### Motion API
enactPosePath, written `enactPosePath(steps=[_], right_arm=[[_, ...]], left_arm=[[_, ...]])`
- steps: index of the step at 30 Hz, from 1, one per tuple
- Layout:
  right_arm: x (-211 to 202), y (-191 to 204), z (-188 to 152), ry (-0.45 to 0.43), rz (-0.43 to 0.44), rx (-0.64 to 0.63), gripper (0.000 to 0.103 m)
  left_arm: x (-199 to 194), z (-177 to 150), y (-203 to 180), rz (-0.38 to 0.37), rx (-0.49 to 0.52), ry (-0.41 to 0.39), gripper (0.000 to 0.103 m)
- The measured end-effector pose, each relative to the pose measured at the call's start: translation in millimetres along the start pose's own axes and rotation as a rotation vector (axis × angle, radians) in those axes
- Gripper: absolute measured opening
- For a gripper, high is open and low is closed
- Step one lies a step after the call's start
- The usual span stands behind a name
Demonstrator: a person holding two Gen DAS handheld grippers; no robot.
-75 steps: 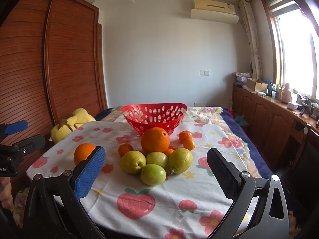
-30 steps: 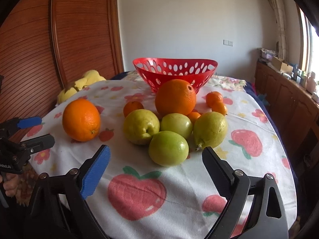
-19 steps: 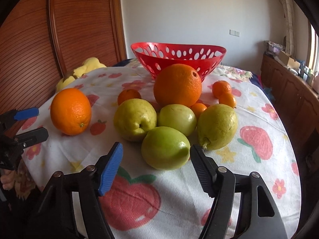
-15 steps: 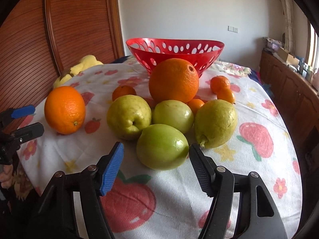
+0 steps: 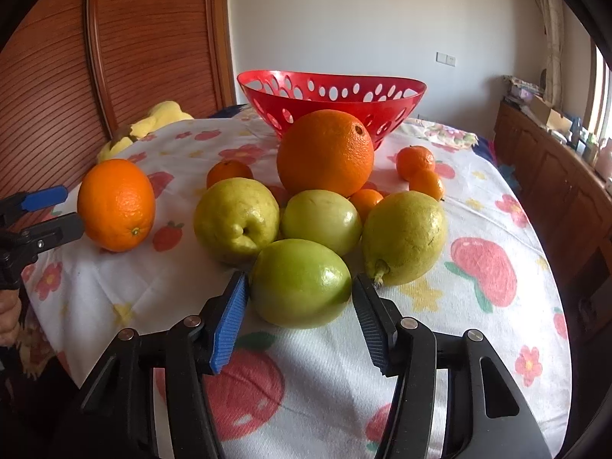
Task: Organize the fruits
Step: 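Move left tool to the large orange while right tool moves to the green pear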
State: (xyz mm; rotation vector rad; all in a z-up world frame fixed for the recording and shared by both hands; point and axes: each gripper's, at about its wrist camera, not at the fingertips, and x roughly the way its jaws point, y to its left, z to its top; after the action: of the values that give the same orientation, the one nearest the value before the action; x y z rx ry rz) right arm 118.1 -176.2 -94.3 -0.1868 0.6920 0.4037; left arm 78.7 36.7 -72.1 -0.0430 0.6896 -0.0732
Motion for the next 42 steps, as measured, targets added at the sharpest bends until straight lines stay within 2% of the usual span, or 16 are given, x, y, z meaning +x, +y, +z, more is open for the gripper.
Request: enactPosePath(steps=[7,14,26,31,35,37,38,42], right_arm=[[-6.1,0.2,-3.5,-0.014,0.020,0.008,0.057],[-5.0,-0.7,-3.4,-0.022,0.028,0.029,0.057],[1.3,1.1,-0.8,-0.008,0.024,0.024,0.059],[4.2,1.2,-1.0,-0.001,0.020,0.026,0.059],[4.3,0.6,-0.6,-0.004,0.023,0.031,0.059],[4.3,1.1,-0.9,-0.006,0.025,0.029,0.059],[3.9,1.3,-1.3,-0.008,0.024,0.025,0.058],[1.9,1.4,-3.1,-0.013,0.026,0.023,0.057]], left_arm=[[9.9,11.2,-2.5,-0.017,0.015,0.013,0.102],[28.4,20.6,-8.9,0.023,0.061,0.045,0.102],[45.4,19.9,-17.7,0.013,0.132,0.106,0.102],[49.3,20.9,-14.4,0.017,0.126,0.116,0.101],[54.9,20.4,-10.7,-0.009,0.107,0.140,0.101],[55.2,19.7,-9.9,-0.040,0.099,0.145,0.096],[54.6,19.4,-9.7,-0.053,0.096,0.145,0.090],[51.1,17.0,-10.7,-0.053,0.092,0.132,0.089]])
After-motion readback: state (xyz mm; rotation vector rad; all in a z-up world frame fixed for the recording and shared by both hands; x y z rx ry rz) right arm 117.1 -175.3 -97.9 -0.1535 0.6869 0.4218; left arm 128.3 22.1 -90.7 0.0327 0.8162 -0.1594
